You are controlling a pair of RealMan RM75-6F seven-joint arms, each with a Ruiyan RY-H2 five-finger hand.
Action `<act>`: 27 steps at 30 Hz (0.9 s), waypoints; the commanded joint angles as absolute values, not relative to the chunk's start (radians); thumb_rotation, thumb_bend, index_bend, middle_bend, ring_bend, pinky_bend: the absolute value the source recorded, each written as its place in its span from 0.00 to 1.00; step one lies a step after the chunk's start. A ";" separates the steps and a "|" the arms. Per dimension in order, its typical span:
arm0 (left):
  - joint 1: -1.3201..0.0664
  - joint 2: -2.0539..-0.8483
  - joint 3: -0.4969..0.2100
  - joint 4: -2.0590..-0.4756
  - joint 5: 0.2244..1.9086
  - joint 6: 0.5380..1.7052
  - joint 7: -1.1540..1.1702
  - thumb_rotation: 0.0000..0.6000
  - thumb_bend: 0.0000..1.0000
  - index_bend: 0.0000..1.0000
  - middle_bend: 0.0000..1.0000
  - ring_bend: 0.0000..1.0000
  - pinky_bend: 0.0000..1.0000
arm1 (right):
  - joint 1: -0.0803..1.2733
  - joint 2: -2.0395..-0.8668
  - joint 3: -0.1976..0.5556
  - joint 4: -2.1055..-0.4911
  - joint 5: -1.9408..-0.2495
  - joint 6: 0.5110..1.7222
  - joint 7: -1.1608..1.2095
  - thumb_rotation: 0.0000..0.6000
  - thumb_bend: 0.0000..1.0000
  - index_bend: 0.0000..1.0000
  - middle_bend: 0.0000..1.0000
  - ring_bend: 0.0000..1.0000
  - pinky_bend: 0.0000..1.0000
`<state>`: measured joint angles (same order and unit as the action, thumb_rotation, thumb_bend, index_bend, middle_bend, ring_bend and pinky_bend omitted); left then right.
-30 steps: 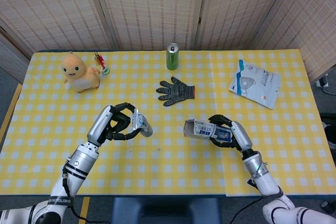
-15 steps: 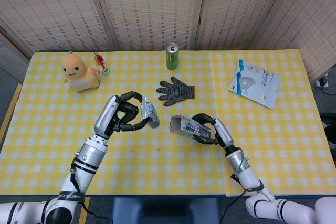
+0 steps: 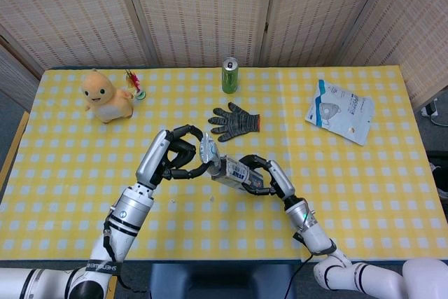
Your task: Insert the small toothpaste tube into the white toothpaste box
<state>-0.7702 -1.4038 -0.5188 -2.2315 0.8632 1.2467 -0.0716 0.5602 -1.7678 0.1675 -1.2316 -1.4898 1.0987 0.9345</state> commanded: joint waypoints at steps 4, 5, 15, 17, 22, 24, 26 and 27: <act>-0.779 -1.407 -0.510 -2.234 0.857 1.239 -0.062 1.00 0.73 0.89 1.00 1.00 1.00 | 0.578 -1.779 0.169 -1.245 -1.493 1.092 0.958 1.00 0.34 0.43 0.33 0.36 0.35; -0.780 -1.408 -0.510 -2.233 0.855 1.238 -0.062 1.00 0.73 0.89 1.00 1.00 1.00 | 0.580 -1.780 0.170 -1.247 -1.493 1.092 0.960 1.00 0.34 0.43 0.33 0.36 0.35; -0.777 -1.409 -0.510 -2.227 0.861 1.251 -0.065 1.00 0.73 0.89 1.00 1.00 1.00 | 0.593 -1.780 0.170 -1.280 -1.509 1.117 0.985 1.00 0.33 0.43 0.33 0.36 0.35; -0.775 -1.406 -0.511 -2.225 0.863 1.253 -0.069 1.00 0.73 0.89 1.00 1.00 1.00 | 0.589 -1.775 0.171 -1.288 -1.512 1.131 0.988 1.00 0.33 0.43 0.33 0.36 0.35; -0.767 -1.401 -0.515 -2.225 0.869 1.257 -0.082 1.00 0.73 0.89 1.00 1.00 1.00 | 0.578 -1.752 0.175 -1.317 -1.517 1.165 1.019 1.00 0.33 0.43 0.34 0.36 0.35; -0.764 -1.401 -0.518 -2.224 0.873 1.261 -0.087 1.00 0.73 0.89 1.00 1.00 1.00 | 0.573 -1.742 0.177 -1.328 -1.520 1.181 1.033 1.00 0.33 0.43 0.34 0.36 0.35; -0.761 -1.403 -0.524 -2.222 0.876 1.270 -0.093 1.00 0.73 0.89 1.00 1.00 1.00 | 0.568 -1.733 0.177 -1.337 -1.525 1.194 1.045 1.00 0.33 0.43 0.34 0.36 0.35; -0.760 -1.404 -0.526 -2.221 0.878 1.274 -0.097 1.00 0.73 0.89 1.00 1.00 1.00 | 0.566 -1.730 0.175 -1.341 -1.527 1.200 1.048 1.00 0.33 0.43 0.34 0.36 0.35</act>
<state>-0.7614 -1.4032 -0.5243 -2.2224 0.8765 1.2720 -0.0948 0.5694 -1.7349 0.1757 -1.3360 -1.5240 1.1946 1.0439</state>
